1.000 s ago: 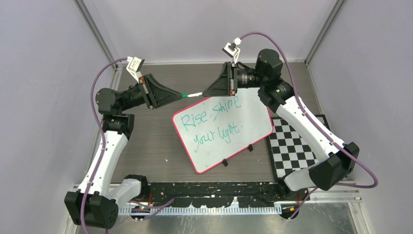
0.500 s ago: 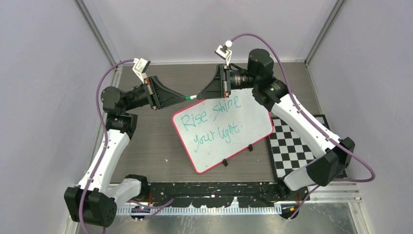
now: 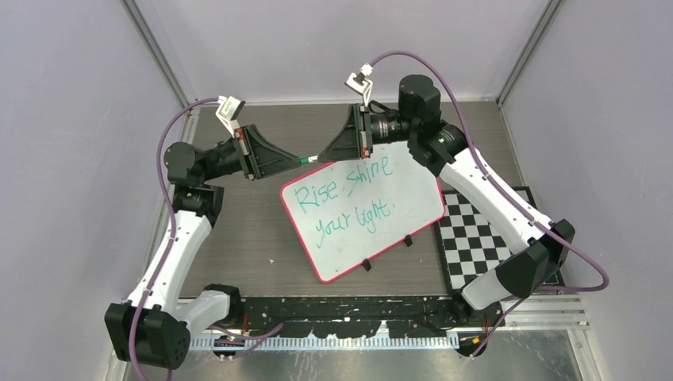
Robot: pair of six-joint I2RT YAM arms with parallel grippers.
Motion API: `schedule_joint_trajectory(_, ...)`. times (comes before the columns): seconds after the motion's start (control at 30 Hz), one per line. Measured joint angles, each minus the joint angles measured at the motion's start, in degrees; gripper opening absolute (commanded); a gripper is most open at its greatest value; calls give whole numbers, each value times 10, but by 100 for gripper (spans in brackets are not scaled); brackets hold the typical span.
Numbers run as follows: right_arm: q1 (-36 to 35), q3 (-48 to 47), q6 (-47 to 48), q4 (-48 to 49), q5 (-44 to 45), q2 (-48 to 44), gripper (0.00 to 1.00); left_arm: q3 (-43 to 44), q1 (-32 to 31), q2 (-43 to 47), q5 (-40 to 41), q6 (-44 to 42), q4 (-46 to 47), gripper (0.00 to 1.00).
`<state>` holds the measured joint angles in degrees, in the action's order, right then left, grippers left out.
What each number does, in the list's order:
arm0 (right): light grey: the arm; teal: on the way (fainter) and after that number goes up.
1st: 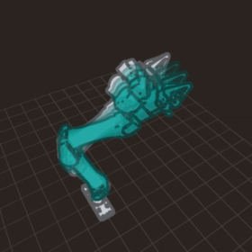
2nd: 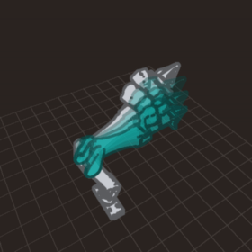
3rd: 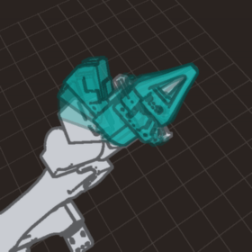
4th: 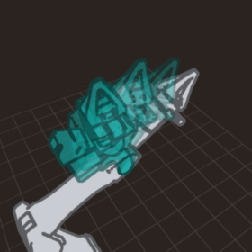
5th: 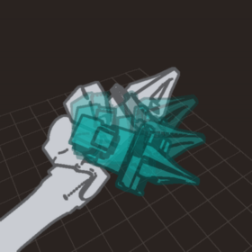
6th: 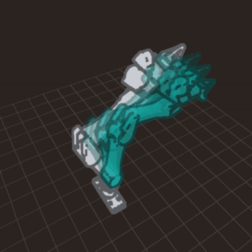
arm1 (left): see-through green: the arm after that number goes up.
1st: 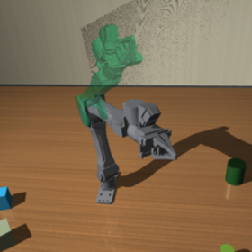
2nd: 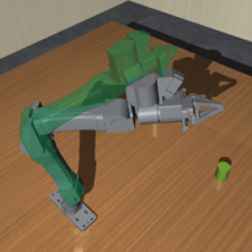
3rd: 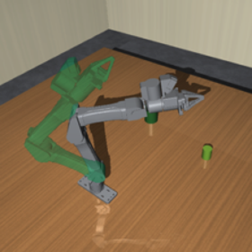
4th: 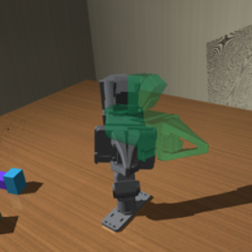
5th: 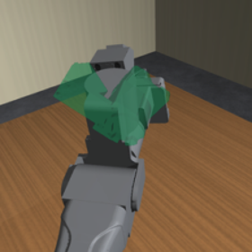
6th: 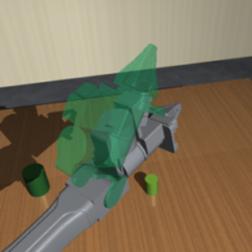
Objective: Write a sentence on the whiteboard
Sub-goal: Insert the whiteboard marker without the cap into the pen cap, then put down the whiteboard marker at the center of the board.
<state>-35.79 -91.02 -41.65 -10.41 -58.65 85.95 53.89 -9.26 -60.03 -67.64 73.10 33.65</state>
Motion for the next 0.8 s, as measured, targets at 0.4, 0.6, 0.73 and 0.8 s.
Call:
schedule_joint_trajectory(0.4, 21, -2, 8, -4, -5, 9, 60, -2, 12, 11, 6, -78, -80, 0)
schedule_joint_trajectory(0.6, 128, 47, 8, 1, -17, -9, 74, 70, 68, 10, 12, -241, -310, 0)
schedule_joint_trajectory(0.73, 233, 86, 10, 1, -37, -38, 79, 165, 174, -4, 33, -406, -479, 0)
schedule_joint_trajectory(0.8, 280, 104, 14, -1, -51, -55, 81, 200, 226, -16, 53, -488, -548, 0)
